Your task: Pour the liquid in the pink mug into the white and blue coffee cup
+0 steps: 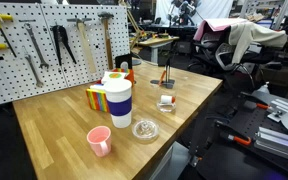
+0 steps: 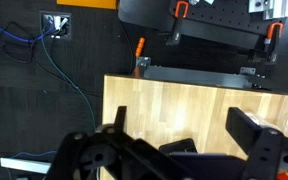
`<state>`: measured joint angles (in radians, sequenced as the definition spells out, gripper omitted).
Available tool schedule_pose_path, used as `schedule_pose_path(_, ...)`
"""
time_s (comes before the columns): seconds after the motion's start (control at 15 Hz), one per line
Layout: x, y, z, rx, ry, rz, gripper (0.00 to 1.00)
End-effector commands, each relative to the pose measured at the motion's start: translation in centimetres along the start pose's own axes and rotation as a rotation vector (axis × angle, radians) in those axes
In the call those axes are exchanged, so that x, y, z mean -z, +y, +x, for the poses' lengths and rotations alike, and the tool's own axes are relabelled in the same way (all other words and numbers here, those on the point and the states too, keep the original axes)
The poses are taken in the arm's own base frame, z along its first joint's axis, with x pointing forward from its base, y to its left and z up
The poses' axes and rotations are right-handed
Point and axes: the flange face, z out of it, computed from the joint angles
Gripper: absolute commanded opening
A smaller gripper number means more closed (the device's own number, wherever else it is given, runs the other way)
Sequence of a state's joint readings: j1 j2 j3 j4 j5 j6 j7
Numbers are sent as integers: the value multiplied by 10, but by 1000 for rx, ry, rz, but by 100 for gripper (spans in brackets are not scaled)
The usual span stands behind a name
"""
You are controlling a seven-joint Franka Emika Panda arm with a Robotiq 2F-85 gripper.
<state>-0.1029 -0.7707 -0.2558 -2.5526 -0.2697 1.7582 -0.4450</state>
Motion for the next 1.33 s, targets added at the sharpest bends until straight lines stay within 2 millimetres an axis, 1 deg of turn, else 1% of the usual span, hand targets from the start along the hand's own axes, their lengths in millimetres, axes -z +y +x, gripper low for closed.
schedule_pose_path(0.0,1,0,0,0,-1,0,100)
schedule_pose_path(0.13,2,-7,5,25,8,1,100)
schedule_pose_path(0.27,6,-22,15,69,21,4,100)
schedule_pose_path(0.4,10,-45,28,132,33,12,100)
schedule_pose_path(0.53,16,-76,42,207,41,18,100)
schedule_pose_path(0.67,20,-108,52,286,53,3,100)
schedule_pose_path(0.73,23,-118,54,329,60,-4,100)
schedule_pose_path(0.8,19,-113,52,282,41,-1,100)
schedule_pose_path(0.87,20,-120,54,294,41,-7,100)
schedule_pose_path(1.07,19,-115,53,282,41,0,100)
schedule_pose_path(1.2,19,-115,52,281,41,0,100)
schedule_pose_path(1.27,16,-117,54,278,35,9,100)
